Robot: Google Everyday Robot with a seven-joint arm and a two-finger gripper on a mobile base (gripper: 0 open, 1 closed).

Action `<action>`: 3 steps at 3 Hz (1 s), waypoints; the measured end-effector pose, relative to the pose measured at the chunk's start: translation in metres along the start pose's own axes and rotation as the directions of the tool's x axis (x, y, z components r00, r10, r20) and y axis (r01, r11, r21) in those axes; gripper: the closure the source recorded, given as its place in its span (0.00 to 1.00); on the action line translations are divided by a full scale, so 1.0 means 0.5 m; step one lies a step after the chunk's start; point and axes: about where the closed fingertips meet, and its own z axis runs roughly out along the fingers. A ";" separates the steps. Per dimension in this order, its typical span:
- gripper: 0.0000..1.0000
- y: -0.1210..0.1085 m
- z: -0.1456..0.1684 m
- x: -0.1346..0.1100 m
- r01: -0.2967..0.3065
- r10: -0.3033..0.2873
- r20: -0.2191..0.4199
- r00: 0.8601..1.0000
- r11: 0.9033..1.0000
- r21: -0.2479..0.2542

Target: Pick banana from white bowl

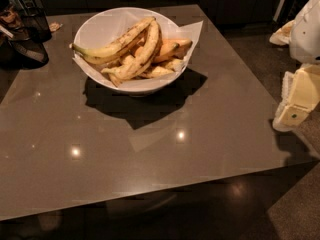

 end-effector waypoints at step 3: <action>0.00 -0.086 0.018 -0.095 0.076 -0.076 -0.018 0.997 0.997 0.015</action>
Offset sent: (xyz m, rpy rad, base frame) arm 0.0538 0.0294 0.0114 -0.0220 0.0085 -0.0042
